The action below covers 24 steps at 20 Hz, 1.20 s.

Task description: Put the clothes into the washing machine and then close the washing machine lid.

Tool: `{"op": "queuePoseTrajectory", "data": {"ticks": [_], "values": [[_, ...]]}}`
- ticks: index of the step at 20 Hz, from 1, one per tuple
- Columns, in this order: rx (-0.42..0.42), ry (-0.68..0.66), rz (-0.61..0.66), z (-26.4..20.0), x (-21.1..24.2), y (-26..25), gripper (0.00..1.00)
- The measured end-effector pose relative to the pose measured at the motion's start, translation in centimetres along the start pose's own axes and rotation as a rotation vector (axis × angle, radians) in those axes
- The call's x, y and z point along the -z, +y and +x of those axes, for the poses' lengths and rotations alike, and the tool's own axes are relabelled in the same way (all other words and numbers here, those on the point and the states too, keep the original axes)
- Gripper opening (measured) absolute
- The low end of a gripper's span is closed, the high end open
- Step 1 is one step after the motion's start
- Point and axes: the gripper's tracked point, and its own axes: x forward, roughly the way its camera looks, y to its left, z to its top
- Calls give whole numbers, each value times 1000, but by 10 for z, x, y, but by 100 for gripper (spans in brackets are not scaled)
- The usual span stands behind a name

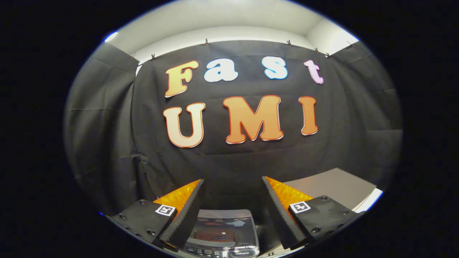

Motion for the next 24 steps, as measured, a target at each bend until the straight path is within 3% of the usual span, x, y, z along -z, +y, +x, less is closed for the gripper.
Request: {"op": "queuePoseTrajectory", "data": {"ticks": [13,24], "values": [[96,-101,-30,-155,-62,-140,100],[93,-121,-48,-232,-51,-205,100]]}}
